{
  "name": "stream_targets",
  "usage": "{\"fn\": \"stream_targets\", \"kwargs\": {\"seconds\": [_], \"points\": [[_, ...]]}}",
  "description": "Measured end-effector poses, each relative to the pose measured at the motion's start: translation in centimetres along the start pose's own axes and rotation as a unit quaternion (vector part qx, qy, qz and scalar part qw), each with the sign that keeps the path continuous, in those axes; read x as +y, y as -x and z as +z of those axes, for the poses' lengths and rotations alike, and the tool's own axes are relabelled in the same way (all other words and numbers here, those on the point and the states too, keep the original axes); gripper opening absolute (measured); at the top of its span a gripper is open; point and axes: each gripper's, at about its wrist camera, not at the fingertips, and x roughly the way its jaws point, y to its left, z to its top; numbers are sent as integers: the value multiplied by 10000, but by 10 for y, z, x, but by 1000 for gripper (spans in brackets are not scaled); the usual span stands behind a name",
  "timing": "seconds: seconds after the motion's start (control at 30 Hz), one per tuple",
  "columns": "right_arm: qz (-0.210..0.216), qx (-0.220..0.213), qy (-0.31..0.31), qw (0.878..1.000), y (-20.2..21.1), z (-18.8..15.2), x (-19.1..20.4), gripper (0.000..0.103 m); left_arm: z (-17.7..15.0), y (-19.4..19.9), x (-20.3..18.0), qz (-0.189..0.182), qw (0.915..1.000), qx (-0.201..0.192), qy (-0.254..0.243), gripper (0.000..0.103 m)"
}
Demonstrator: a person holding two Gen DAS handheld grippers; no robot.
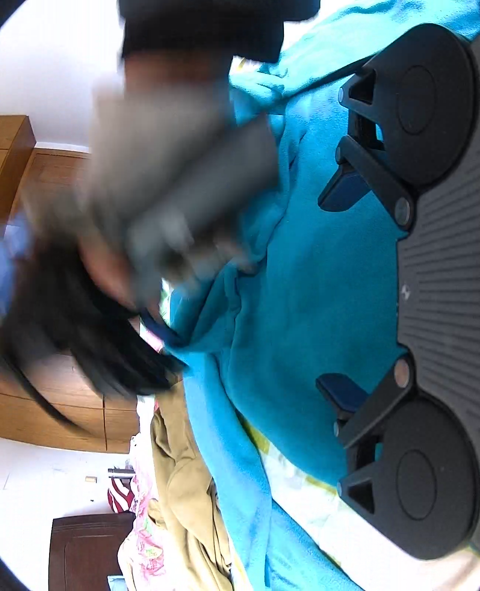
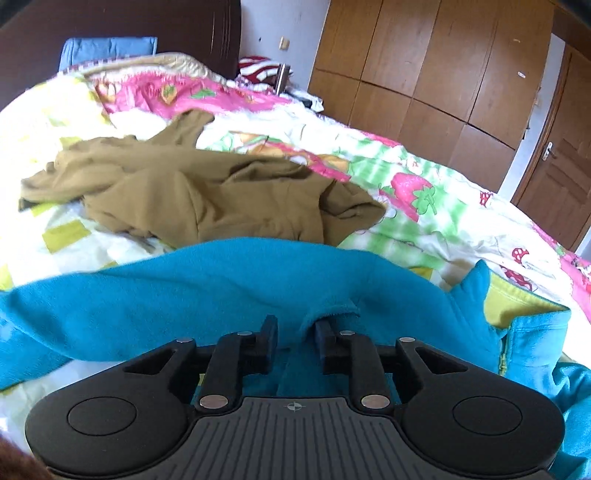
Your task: Fold small clothes
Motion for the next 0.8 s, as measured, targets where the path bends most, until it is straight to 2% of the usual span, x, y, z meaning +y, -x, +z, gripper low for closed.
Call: {"fn": "stream_targets", "kwargs": {"seconds": [0.07, 0.13, 0.17, 0.23, 0.3, 0.37, 0.43, 0.53, 0.6, 0.63, 0.67, 0.7, 0.73, 0.77, 0.8], "points": [[77, -312, -481, 9983, 45, -6, -33, 39, 2, 3, 0, 41, 9999, -71, 58, 103], [-117, -595, -887, 9942, 92, -24, -72, 47, 10, 8, -2, 132, 9998, -134, 93, 103], [-397, -698, -1019, 9915, 117, -38, -94, 53, 16, 10, -4, 156, 9996, -202, 81, 103], [-1130, -787, -1173, 9835, 158, -74, -135, 57, 30, 13, -12, 210, 9989, -408, -123, 103], [-1796, -582, -1346, 9727, 184, -116, -177, 58, 43, 8, -23, 169, 9972, -583, -443, 103], [-2190, -50, -1505, 9640, 189, -152, -206, 59, 53, -5, -34, 147, 9948, -649, -765, 103], [-2122, 333, -1727, 9613, 186, -182, -223, 59, 59, -21, -43, 120, 9932, -604, -989, 103], [-1768, 467, -1845, 9657, 168, -200, -226, 57, 67, -45, -51, 321, 9861, -571, -1525, 103], [-1567, 740, -2152, 9611, 150, -208, -229, 54, 72, -63, -44, 597, 9837, -510, -1621, 103], [-1482, 886, -2291, 9580, 143, -213, -229, 42, 75, -75, -38, 776, 9832, -416, -1601, 103], [-1423, 961, -2374, 9561, 139, -219, -226, 27, 75, -89, -30, 1081, 9805, -223, -1626, 103], [-1411, 1020, -2319, 9570, 137, -221, -223, 20, 75, -104, -24, 1423, 9751, -44, -1700, 103], [-1437, 1060, -2259, 9576, 142, -223, -218, 7, 74, -118, -15, 1764, 9686, 166, -1744, 103], [-1447, 1098, -2327, 9554, 149, -225, -217, 6, 72, -127, -6, 1982, 9649, 377, -1682, 103], [-1471, 1116, -2425, 9524, 158, -228, -218, 5, 72, -128, 1, 1998, 9664, 497, -1541, 103]]}}
